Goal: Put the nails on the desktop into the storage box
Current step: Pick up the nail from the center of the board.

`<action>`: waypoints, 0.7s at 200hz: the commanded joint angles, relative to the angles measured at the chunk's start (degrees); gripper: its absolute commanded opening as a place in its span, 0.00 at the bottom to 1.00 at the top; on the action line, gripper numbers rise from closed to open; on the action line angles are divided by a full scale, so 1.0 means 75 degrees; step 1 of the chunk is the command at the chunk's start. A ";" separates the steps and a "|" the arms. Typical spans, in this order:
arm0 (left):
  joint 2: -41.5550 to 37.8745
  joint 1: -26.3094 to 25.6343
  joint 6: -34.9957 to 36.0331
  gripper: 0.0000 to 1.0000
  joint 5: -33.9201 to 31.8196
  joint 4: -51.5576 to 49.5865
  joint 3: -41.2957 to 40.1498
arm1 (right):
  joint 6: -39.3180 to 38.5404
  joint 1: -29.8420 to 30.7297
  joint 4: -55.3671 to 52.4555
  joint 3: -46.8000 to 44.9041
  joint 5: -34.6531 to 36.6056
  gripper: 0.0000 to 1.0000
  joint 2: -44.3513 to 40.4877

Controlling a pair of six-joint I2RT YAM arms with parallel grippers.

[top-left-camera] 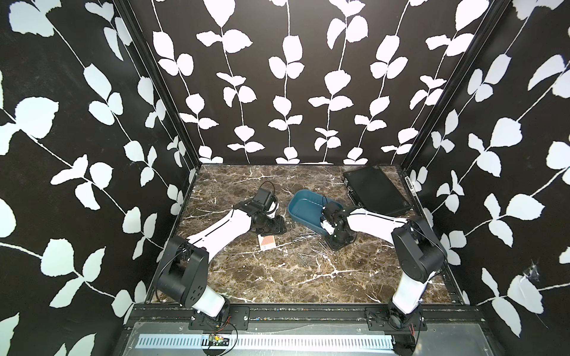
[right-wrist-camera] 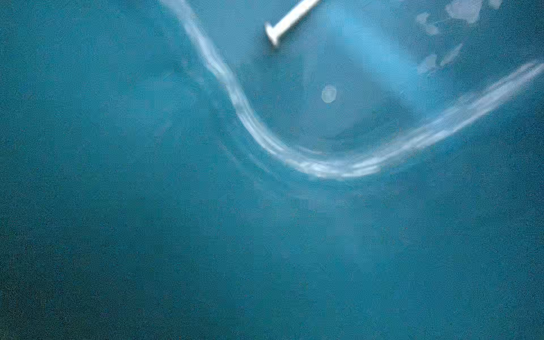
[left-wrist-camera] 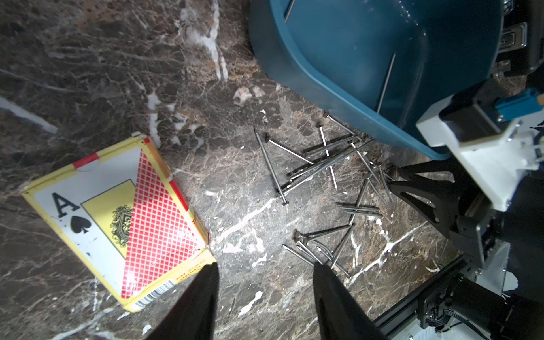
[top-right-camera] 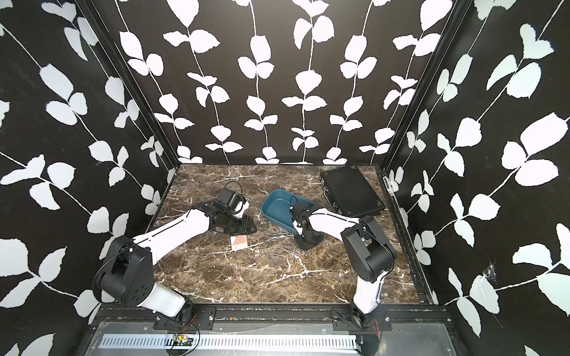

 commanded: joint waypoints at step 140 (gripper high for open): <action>0.0173 -0.0016 -0.0120 0.55 0.0082 0.0280 0.0238 | -0.0429 0.0138 -0.0749 -0.0089 0.0199 0.00 -0.0784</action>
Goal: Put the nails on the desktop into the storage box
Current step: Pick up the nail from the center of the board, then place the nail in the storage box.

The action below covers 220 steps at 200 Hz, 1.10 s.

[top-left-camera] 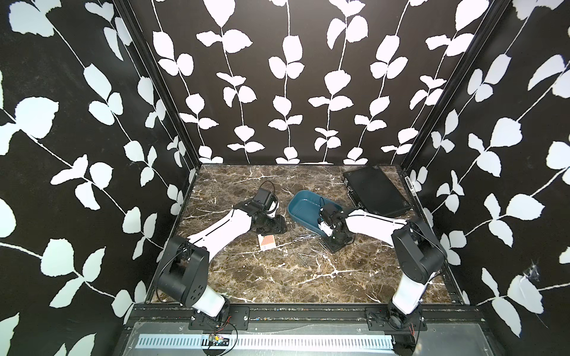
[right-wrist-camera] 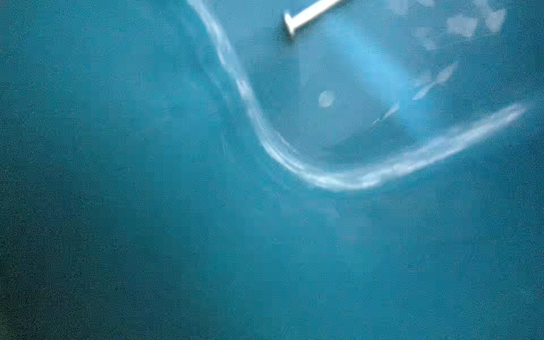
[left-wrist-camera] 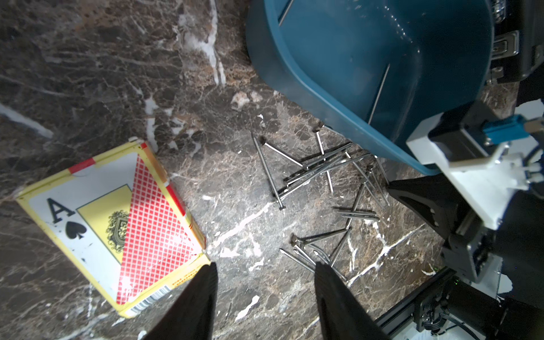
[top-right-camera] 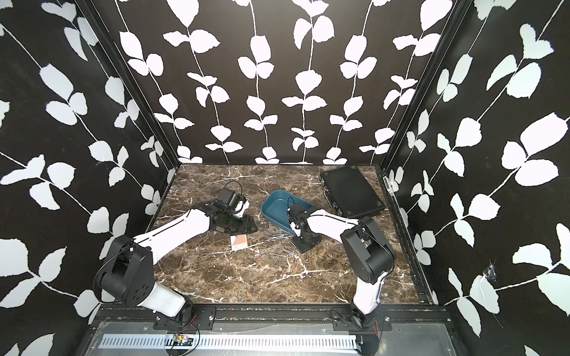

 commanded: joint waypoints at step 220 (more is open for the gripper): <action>0.0122 0.0120 0.0130 0.55 -0.0048 0.0091 0.0733 | 0.7083 -0.1298 0.2923 0.0692 -0.2695 0.00 -0.0650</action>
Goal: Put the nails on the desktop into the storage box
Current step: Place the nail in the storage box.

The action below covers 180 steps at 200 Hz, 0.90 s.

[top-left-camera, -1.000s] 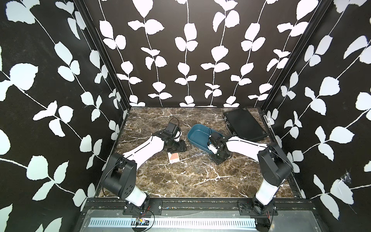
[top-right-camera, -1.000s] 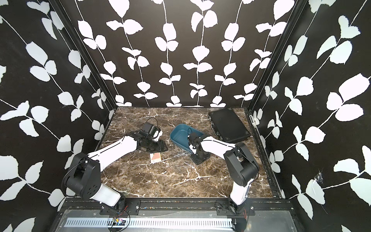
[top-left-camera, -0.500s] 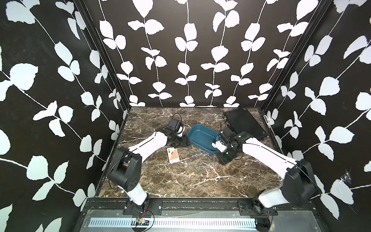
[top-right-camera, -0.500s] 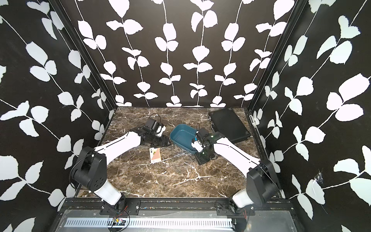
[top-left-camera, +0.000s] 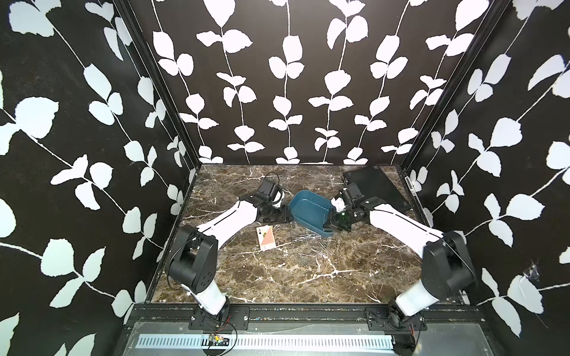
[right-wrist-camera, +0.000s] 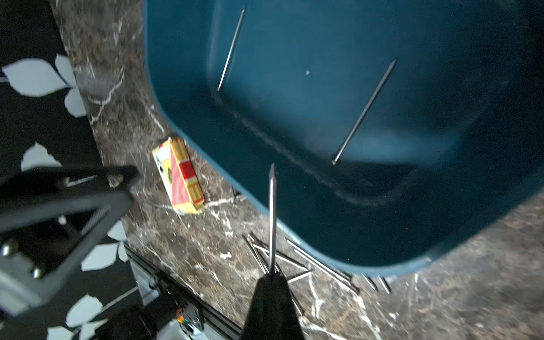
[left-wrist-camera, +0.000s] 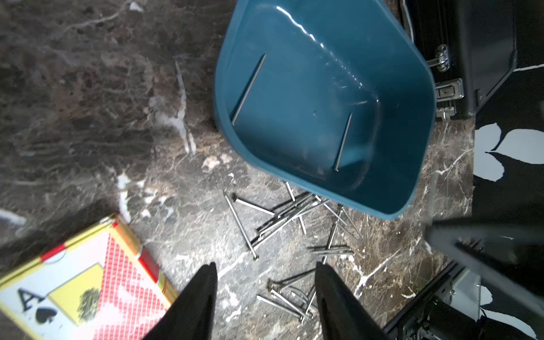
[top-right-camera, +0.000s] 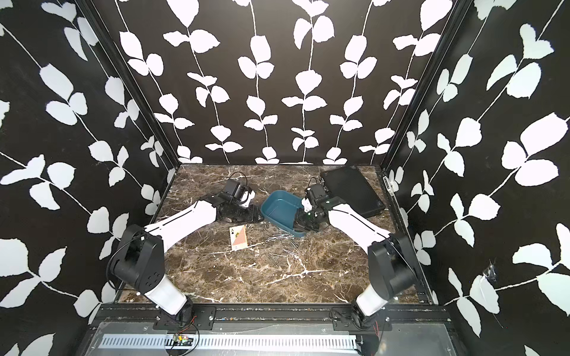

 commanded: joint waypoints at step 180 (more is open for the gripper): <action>-0.0633 0.0218 0.0296 0.56 -0.0312 -0.0488 -0.0261 | 0.1225 -0.0283 -0.0025 0.1722 0.1819 0.38 0.2133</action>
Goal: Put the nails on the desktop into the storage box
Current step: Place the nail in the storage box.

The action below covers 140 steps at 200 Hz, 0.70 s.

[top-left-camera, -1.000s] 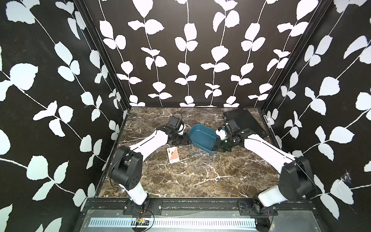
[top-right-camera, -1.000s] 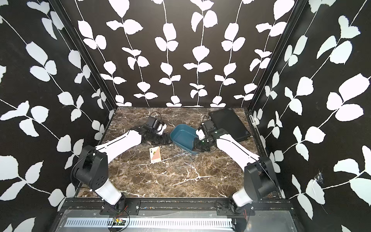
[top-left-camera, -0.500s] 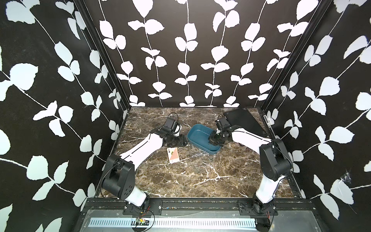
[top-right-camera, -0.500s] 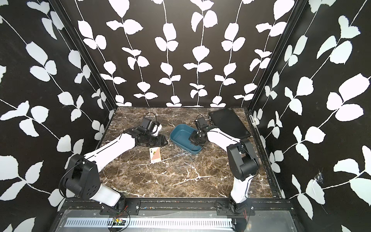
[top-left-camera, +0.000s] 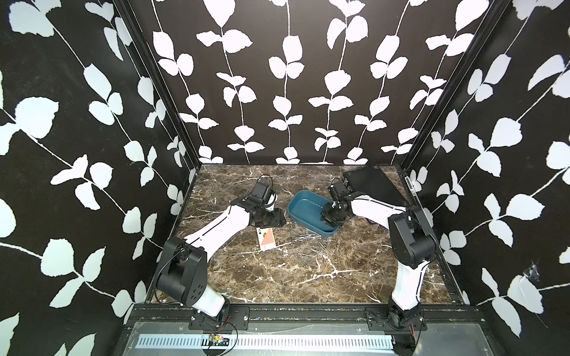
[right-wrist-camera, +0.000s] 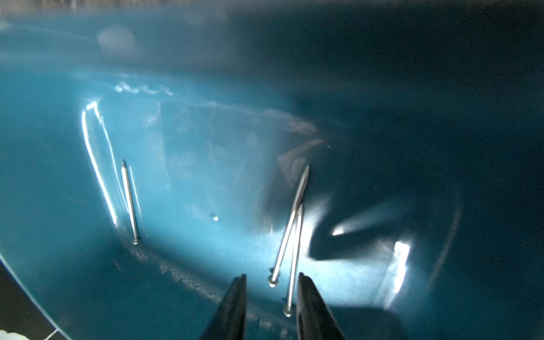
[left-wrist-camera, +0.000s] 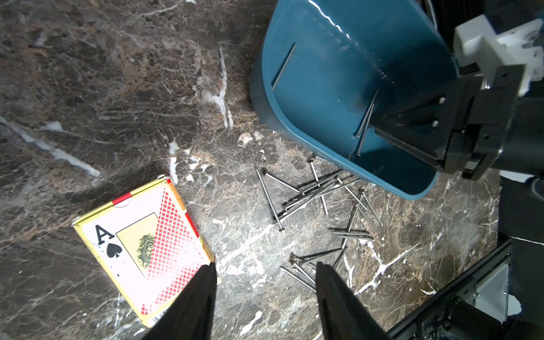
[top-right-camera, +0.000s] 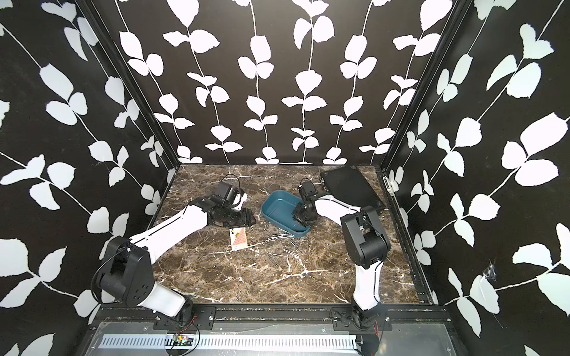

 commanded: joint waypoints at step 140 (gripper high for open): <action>0.0968 -0.0132 -0.0052 0.51 0.0768 0.0769 -0.0131 | -0.1513 -0.0229 -0.1605 -0.2041 0.0119 0.41 -0.3575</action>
